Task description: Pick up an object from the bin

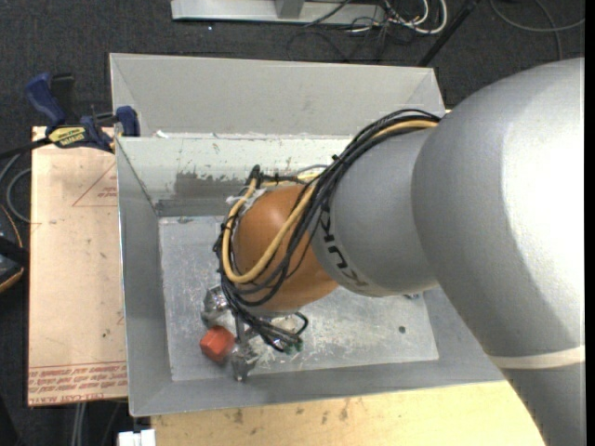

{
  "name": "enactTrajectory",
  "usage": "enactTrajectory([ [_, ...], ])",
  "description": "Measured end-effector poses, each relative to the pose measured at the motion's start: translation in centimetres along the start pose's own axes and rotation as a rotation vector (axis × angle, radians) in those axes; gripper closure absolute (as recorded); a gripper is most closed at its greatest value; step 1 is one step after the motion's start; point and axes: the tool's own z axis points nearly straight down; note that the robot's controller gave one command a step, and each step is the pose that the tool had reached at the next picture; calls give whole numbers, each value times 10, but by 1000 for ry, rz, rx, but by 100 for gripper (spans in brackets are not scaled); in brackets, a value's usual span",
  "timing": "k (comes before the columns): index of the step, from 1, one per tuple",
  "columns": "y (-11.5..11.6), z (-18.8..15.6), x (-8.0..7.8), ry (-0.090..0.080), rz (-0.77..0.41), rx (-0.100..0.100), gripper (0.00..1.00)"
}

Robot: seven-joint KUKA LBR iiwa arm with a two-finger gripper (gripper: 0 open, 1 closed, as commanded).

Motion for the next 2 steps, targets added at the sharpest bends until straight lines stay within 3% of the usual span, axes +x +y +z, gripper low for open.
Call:
enactTrajectory([
  [1,0,1,2,12,6,-4,100],
  [2,9,-140,-12,20,14,-4,100],
])
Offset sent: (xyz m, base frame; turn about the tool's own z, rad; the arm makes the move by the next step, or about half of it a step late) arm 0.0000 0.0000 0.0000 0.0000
